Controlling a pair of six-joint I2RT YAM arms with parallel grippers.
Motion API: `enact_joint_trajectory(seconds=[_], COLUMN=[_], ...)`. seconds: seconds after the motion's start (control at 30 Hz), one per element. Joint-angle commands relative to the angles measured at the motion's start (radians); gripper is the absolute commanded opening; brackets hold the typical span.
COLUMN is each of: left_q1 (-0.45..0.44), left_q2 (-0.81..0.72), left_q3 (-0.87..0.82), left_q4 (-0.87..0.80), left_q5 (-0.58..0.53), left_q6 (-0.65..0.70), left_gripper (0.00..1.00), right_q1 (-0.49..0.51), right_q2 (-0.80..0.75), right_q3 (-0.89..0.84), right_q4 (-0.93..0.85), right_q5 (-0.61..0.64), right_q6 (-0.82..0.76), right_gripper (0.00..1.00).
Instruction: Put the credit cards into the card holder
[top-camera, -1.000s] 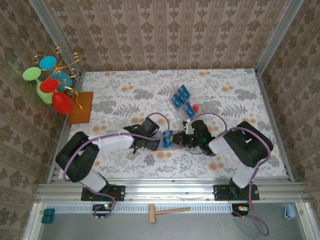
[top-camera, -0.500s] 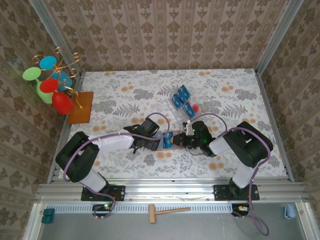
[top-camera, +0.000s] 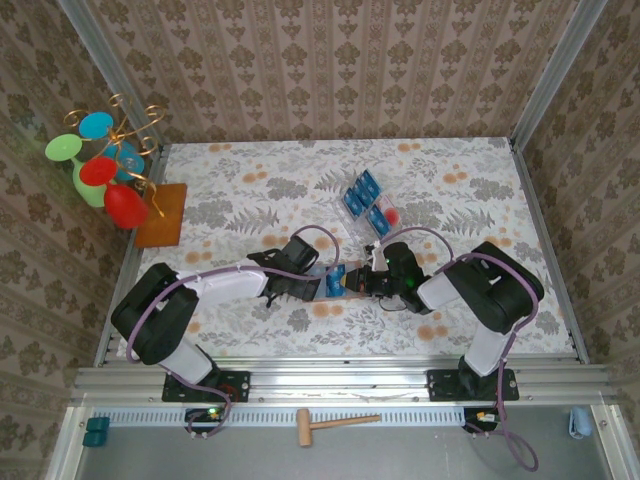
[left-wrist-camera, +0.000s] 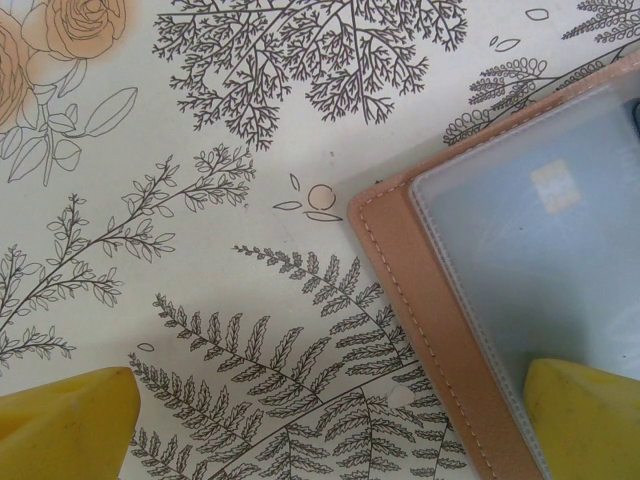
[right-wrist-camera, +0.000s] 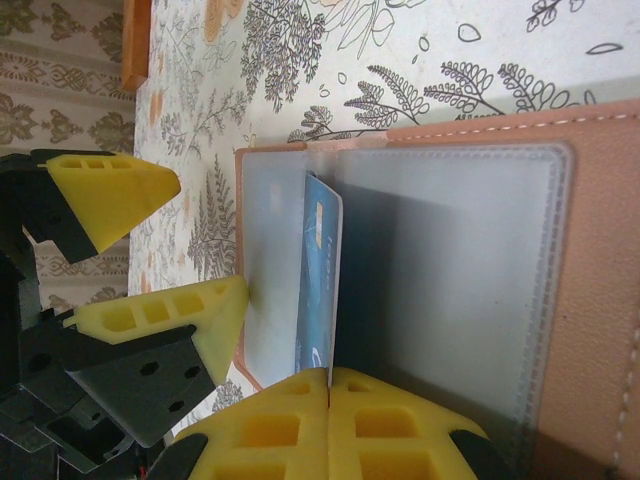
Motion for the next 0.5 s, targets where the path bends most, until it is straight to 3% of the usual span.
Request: enact_joint_trajectory(seconds=[0.0, 0.47], left_q1=[-0.004, -0.004], left_q2=[-0.007, -0.008], left_q3=[-0.008, -0.005], left_q4=[-0.031, -0.033], left_q5=[-0.012, -0.010], left_q6=[-0.009, -0.004], left_gripper=[1.00, 1.00], right_q1=[0.006, 0.006], right_q2=[0.038, 0.079], right_q3=[-0.009, 0.018], right_q4=[-0.028, -0.032], right_q5=[-0.013, -0.043], right_q6=[-0.015, -0.012], right_gripper=[0.00, 0.00])
